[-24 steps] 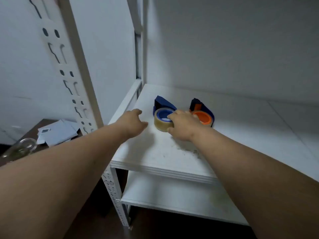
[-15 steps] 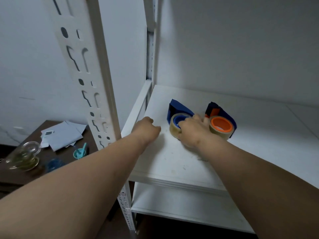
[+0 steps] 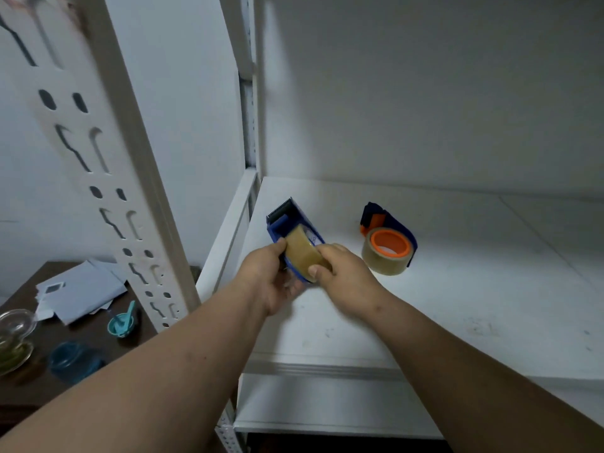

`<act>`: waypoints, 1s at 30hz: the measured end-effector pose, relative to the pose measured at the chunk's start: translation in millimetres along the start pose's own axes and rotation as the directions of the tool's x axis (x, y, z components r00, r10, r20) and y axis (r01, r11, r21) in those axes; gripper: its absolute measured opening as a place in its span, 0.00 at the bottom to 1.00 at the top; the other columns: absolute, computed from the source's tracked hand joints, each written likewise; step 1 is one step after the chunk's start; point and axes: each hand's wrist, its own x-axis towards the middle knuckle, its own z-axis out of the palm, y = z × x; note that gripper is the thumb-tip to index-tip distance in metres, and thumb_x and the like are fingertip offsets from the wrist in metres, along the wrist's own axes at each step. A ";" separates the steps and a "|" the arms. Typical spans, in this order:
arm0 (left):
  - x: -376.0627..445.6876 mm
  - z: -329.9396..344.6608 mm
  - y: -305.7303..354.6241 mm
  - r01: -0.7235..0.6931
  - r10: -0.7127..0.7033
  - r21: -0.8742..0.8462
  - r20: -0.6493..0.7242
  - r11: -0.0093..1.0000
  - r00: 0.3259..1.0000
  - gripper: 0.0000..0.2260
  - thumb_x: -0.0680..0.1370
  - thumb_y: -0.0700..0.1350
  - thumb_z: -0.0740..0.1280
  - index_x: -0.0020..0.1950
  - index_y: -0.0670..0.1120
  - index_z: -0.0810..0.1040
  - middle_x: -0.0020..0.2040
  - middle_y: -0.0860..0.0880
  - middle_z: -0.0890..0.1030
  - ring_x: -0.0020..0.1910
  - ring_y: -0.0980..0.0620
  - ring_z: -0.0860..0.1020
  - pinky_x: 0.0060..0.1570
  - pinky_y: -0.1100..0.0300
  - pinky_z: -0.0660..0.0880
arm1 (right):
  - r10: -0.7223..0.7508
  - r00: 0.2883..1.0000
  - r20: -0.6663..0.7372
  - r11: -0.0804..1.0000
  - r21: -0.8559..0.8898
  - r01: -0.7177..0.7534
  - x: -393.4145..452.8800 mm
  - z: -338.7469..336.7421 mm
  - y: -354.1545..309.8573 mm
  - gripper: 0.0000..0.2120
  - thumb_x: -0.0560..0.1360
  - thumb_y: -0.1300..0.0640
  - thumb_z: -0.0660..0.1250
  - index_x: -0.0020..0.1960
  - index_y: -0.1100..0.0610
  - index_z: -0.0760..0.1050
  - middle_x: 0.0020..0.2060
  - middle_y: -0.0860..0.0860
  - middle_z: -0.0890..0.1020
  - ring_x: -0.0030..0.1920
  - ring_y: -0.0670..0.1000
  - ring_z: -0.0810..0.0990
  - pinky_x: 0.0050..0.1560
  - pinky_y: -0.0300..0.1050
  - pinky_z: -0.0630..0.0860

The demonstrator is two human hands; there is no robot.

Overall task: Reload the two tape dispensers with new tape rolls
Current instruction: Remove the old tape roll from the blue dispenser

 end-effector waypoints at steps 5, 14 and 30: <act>-13.2 9.5 -8.8 -0.034 0.037 -0.121 0.019 0.992 0.999 0.13 0.83 0.45 0.59 0.63 0.40 0.77 0.48 0.43 0.83 0.40 0.47 0.82 0.30 0.58 0.81 | 0.007 1.000 0.008 0.997 0.079 -0.007 -9.6 -14.1 9.6 0.14 0.77 0.55 0.63 0.62 0.52 0.73 0.51 0.48 0.72 0.49 0.49 0.74 0.48 0.39 0.68; -44.3 17.6 -26.1 -0.120 0.132 -0.233 0.038 0.965 0.990 0.16 0.83 0.45 0.57 0.68 0.39 0.73 0.59 0.37 0.81 0.48 0.40 0.81 0.42 0.46 0.77 | -0.200 0.980 -0.020 0.980 -0.003 0.200 -28.5 -28.2 12.6 0.06 0.74 0.53 0.66 0.51 0.51 0.74 0.44 0.45 0.70 0.43 0.46 0.72 0.42 0.36 0.66; -66.0 -15.1 -20.0 -0.077 0.109 -0.213 0.139 0.974 0.984 0.04 0.70 0.41 0.66 0.37 0.41 0.79 0.30 0.49 0.71 0.26 0.52 0.70 0.34 0.59 0.76 | 0.084 0.846 0.526 0.482 0.722 -0.497 -27.6 -30.1 13.4 0.26 0.72 0.30 0.57 0.61 0.45 0.75 0.56 0.54 0.83 0.53 0.57 0.81 0.55 0.55 0.76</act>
